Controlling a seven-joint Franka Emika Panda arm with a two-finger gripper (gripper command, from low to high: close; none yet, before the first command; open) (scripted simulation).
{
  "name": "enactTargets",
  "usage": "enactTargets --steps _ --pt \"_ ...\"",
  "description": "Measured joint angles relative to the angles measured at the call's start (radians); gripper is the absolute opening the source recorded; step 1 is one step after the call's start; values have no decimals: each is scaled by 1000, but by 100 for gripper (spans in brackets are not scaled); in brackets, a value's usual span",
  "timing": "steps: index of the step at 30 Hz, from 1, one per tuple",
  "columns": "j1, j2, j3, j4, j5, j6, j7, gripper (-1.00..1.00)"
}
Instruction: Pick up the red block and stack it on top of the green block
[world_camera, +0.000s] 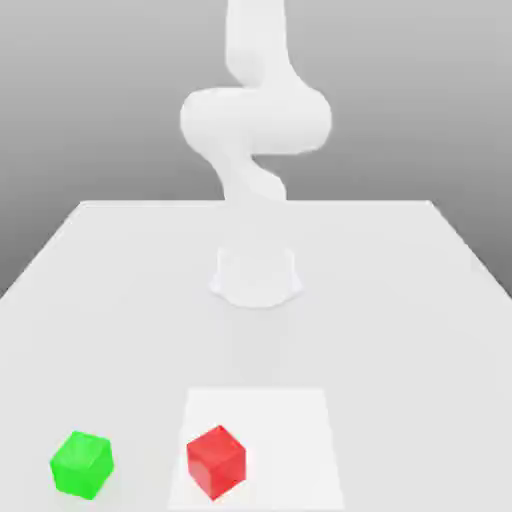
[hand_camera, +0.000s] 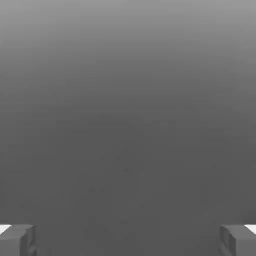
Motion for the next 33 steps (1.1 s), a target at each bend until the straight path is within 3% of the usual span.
enactTargets --steps 12,18,24,29,30,33 --pt "-171 444 114 -108 -100 179 414 0" --pt "-204 660 114 -161 -119 270 597 0" --pt "-214 865 113 -212 -58 369 714 0" --pt "-182 1045 69 -193 -99 512 763 0" --pt "-175 1064 62 -190 -103 527 767 -100" --pt "-176 1064 62 -190 -104 529 767 -100"
